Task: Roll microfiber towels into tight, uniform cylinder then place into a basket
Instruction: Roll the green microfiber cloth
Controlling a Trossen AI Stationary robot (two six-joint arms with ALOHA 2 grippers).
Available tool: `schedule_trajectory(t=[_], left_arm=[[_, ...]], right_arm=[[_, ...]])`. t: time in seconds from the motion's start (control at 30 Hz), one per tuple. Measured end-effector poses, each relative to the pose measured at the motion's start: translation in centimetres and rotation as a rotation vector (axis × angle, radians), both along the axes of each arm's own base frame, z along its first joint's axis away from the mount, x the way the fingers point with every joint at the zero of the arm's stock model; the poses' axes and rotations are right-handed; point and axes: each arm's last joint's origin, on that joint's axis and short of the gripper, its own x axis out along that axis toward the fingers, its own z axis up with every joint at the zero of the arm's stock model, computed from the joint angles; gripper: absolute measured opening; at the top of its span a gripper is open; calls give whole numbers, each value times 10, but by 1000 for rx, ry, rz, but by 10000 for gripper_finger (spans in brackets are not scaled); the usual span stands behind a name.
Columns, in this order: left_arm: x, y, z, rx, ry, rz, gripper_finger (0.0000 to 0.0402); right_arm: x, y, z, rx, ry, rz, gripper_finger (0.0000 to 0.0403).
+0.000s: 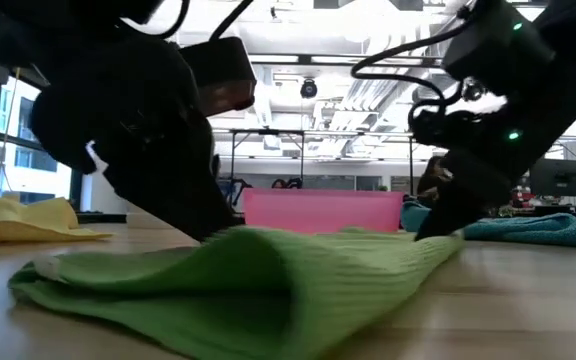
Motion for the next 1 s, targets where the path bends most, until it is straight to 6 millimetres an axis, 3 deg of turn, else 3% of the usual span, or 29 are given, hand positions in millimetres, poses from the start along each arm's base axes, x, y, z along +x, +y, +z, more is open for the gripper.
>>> schedule_trajectory(t=[0.27, 0.57, 0.67, 0.83, 1.0], left_arm=[[0, -8, 1, -125, -46, 107, 106], [5, -6, 5, -135, -130, 147, 106], [7, -5, 7, -91, -132, 85, 106], [7, -3, 11, -19, -122, -17, 106], [10, 7, 20, 35, -131, -57, 106]], right_arm=[[20, -19, -5, -136, -52, 117, 73], [33, -43, 12, -246, -138, 181, 73], [34, -38, 29, -205, -186, 232, 73], [29, -12, 58, -34, -299, 460, 73], [21, 18, 64, 131, -340, 549, 73]])
